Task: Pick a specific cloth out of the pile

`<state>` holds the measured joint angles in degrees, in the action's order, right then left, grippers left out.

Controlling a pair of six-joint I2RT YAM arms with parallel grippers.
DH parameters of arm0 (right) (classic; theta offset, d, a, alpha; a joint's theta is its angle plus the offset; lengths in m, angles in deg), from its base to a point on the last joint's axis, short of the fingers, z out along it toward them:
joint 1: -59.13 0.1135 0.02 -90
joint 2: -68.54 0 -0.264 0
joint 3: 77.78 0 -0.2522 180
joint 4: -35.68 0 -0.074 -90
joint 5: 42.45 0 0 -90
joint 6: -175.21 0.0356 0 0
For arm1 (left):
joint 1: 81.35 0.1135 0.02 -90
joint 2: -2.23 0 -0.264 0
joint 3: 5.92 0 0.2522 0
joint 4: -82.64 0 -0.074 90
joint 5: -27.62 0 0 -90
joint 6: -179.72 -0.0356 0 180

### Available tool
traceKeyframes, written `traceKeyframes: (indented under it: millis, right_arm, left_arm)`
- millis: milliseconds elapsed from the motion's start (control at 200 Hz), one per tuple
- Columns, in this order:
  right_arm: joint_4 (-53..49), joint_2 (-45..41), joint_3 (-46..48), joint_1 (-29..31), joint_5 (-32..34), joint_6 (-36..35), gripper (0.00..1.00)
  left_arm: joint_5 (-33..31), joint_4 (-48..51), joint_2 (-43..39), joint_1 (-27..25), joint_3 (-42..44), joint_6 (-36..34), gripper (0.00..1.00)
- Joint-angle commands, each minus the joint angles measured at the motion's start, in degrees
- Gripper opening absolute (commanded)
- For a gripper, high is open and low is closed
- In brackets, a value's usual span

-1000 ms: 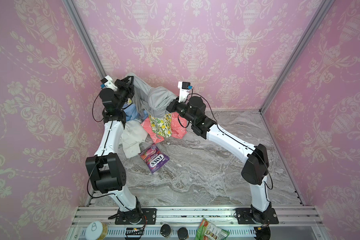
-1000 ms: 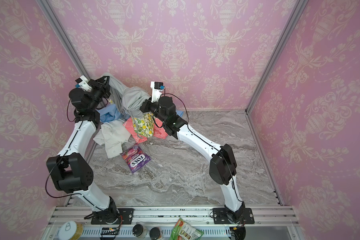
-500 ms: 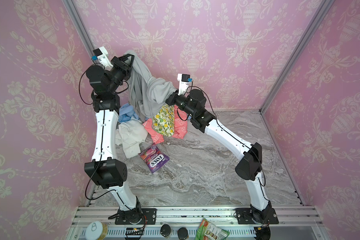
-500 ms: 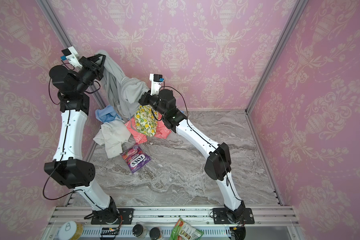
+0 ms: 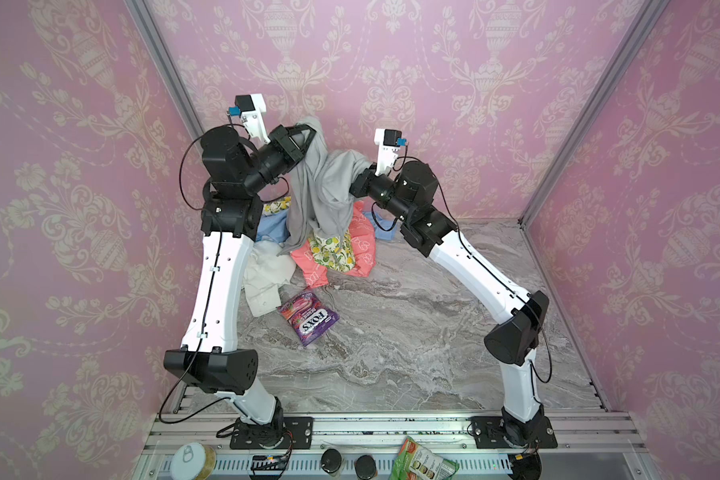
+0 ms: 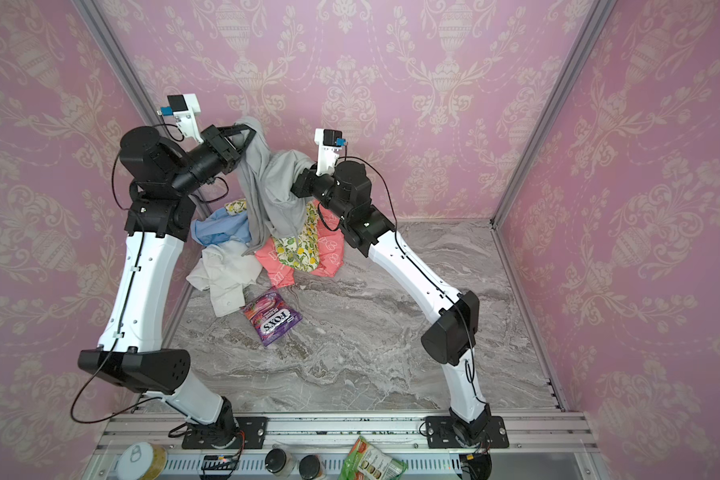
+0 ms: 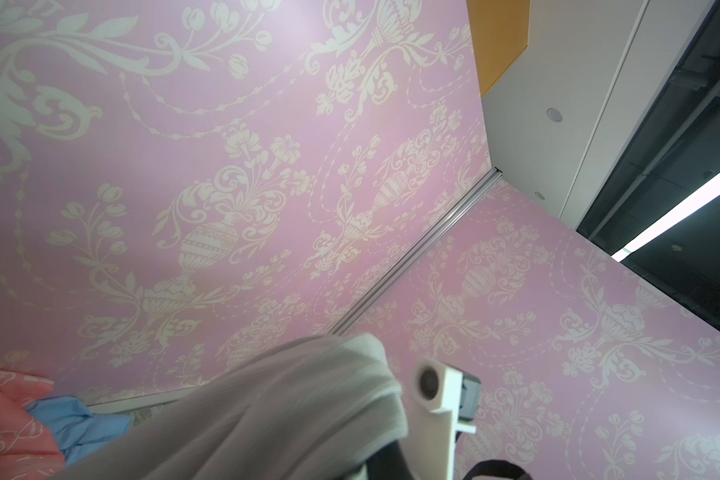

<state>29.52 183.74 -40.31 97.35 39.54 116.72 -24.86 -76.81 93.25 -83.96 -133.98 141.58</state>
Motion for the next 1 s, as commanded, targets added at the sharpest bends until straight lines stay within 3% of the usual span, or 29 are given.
traceKeyframes:
  millis: [0,100,190,375,460,570,655,755,871,996]
  right_arm:
    - [1.3,-6.6,-0.7,-0.6,0.1,-2.1,0.0]
    - [-0.4,-9.1,0.5,-0.8,0.7,-2.5,0.0]
    - [-3.3,-10.8,1.6,-1.2,1.1,-2.1,0.0]
    - [-5.2,-14.0,5.9,-1.8,1.8,-2.8,0.0]
    - [-5.9,-14.3,6.2,-2.5,1.9,-2.6,0.0]
    - [-6.3,-14.4,6.3,-3.0,1.6,-2.6,0.0]
    - [-6.4,-14.7,6.6,-3.3,1.3,-2.9,0.0]
    - [-6.2,-15.0,7.3,-3.9,1.0,-3.0,0.0]
    - [-4.8,-15.8,9.2,-4.8,0.8,-2.8,0.0]
    - [-3.1,-16.2,10.9,-5.6,0.5,-2.7,0.0]
  left_arm:
    - [-1.8,-4.5,-6.1,-0.3,9.3,-4.3,0.0]
    - [-2.6,-6.0,-9.8,-0.6,19.7,-6.3,0.0]
    - [-2.0,-5.9,-11.9,-1.1,27.0,-9.6,0.1]
    - [-1.0,-1.1,-14.0,-2.4,36.9,-21.3,0.65]
    - [-1.9,1.2,-15.2,-3.3,40.3,-26.2,0.76]
    - [-7.9,2.3,-17.8,-5.2,46.5,-33.6,0.91]
    - [-11.6,4.5,-18.4,-6.8,48.7,-41.8,0.99]
    - [-16.1,6.9,-18.9,-7.8,49.3,-51.4,0.99]
    - [-17.9,3.2,-21.2,-8.0,52.7,-62.7,0.99]
    - [-16.1,1.9,-20.5,-8.4,52.9,-67.6,0.99]
